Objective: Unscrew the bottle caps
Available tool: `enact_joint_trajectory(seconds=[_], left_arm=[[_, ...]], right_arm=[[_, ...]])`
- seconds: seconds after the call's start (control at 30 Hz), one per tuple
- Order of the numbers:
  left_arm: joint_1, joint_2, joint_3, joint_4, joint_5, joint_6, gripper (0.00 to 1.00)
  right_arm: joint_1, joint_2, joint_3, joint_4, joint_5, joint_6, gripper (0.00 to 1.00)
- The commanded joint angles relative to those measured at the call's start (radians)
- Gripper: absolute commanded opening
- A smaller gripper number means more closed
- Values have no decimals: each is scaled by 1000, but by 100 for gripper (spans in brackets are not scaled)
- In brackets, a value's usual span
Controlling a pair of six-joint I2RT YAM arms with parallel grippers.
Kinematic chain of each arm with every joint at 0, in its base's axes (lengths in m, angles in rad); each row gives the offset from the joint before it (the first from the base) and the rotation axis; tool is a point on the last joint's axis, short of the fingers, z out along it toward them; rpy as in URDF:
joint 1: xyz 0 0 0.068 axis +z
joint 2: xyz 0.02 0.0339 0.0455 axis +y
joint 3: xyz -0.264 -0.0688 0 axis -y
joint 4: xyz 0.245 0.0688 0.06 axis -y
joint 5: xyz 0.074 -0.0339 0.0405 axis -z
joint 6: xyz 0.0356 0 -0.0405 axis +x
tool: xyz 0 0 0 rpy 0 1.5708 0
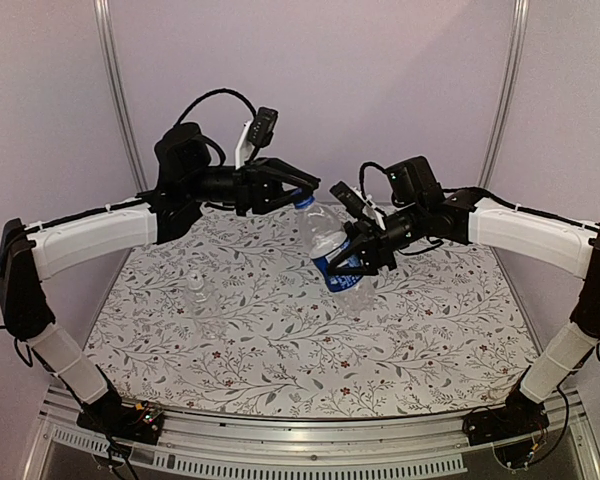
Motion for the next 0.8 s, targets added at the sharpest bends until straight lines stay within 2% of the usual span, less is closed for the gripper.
enact_joint_trajectory(seconds=[0.0, 0.1, 0.2, 0.33, 0.4, 0.47, 0.63, 0.77], left_arm=[[-4, -17, -28, 25, -6, -4, 26], [-6, -45, -58, 3, -57, 2, 23], [-14, -88, -91, -65, -211, 24, 21], [-96, -135, -78, -251, -564, 90, 19], [-144, -147, -51, -344, -796, 77, 24], [-177, -158, -46, -384, -930, 33, 25], [-228, -168, -26, -443, -1108, 1, 17], [-234, -177, -26, -459, -1141, -7, 16]], right_arm=[[0, 5, 22, -5, 39, -2, 40], [0, 1, 23, -2, 127, 10, 40], [0, 2, 27, -1, 239, 36, 40], [-1, 6, 35, -1, 326, 53, 40], [0, 9, 39, -1, 354, 59, 40], [0, 12, 40, -2, 368, 61, 40], [0, 17, 39, -5, 369, 59, 40], [0, 16, 37, -5, 368, 57, 40]])
